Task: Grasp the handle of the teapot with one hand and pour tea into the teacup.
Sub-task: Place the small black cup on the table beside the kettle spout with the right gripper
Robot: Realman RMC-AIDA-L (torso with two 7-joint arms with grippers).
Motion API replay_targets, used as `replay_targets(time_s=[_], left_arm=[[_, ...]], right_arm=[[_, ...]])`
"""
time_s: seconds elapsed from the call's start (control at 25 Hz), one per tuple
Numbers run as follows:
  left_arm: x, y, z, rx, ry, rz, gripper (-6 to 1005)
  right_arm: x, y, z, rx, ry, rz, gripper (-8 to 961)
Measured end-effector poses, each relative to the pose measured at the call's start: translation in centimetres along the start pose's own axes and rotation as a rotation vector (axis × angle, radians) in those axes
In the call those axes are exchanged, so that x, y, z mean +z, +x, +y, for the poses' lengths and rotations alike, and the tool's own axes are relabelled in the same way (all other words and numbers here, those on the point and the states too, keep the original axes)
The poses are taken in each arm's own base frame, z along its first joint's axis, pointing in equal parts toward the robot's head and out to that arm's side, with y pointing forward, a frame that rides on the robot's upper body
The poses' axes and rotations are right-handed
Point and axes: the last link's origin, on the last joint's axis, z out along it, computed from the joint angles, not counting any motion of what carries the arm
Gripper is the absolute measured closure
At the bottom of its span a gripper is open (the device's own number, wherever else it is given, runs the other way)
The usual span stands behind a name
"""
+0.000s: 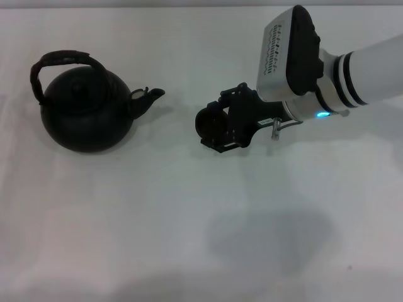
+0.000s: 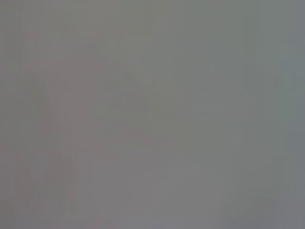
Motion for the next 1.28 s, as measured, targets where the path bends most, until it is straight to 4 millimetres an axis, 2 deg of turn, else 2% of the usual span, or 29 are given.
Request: replay_targets(time_s=[0.52, 1.28], left_arm=[[-0.1, -0.2, 0.2, -0.001, -0.008, -0.008, 180], [-0.3, -0.3, 0.2, -0.002, -0.005, -0.012, 180]], right_arm=[[0.6, 1.7, 0.5, 0.002, 0.016, 0.046, 152], [0.5, 1.7, 0.7, -0.004, 0.000, 0.045, 126]])
